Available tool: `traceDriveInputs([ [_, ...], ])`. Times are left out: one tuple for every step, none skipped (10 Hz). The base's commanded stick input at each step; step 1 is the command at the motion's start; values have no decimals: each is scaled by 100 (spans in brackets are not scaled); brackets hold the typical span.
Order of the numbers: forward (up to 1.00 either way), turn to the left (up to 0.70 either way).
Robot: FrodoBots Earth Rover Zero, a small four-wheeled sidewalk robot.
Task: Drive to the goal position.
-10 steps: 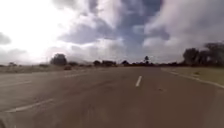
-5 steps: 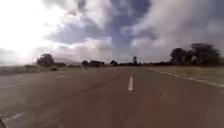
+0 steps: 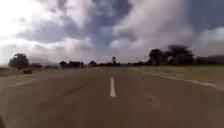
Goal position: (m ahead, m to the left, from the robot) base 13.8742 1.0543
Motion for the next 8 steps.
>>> traceDriveInputs([
  [100,-2],
  [100,-13],
  [100,-23],
  [100,-34],
  [100,-40],
  [100,-40],
  [100,-29],
  [100,-6],
])
